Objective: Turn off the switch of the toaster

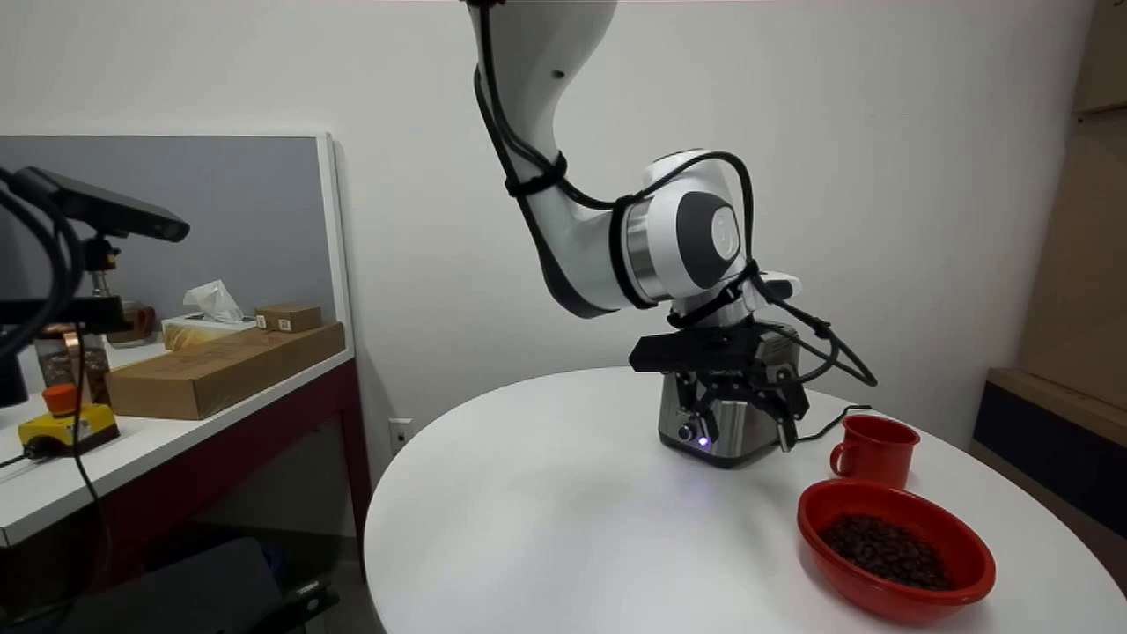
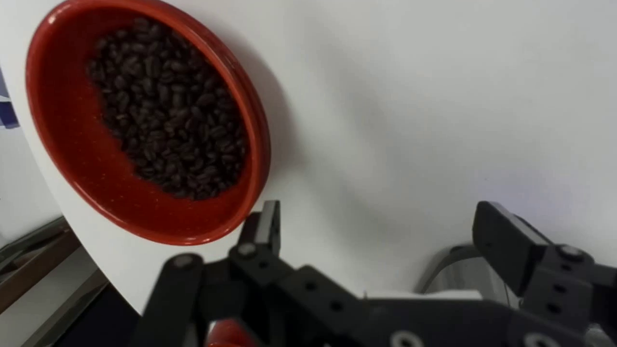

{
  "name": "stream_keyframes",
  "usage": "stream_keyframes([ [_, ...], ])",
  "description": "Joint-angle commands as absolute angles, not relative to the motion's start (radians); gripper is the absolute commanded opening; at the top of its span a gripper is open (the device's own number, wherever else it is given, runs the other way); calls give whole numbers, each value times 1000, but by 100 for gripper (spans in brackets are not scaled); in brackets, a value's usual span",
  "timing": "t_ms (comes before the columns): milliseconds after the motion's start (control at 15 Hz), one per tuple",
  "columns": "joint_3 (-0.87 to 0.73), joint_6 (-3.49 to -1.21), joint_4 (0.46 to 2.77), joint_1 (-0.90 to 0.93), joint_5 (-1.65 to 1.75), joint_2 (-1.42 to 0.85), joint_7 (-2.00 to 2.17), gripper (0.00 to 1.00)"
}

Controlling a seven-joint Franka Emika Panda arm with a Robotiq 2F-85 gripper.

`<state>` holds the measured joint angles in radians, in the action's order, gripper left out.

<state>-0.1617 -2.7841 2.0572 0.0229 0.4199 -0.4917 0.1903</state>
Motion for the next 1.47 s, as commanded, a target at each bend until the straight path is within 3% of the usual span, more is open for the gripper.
stream_keyframes([
  [0, -187, -2815, 2028, 65, 401, -535, 188, 100],
  [467, -231, -2906, 2025, 129, 431, -581, 192, 100],
  [1400, -475, -3192, 2043, 375, 348, -714, 155, 100],
])
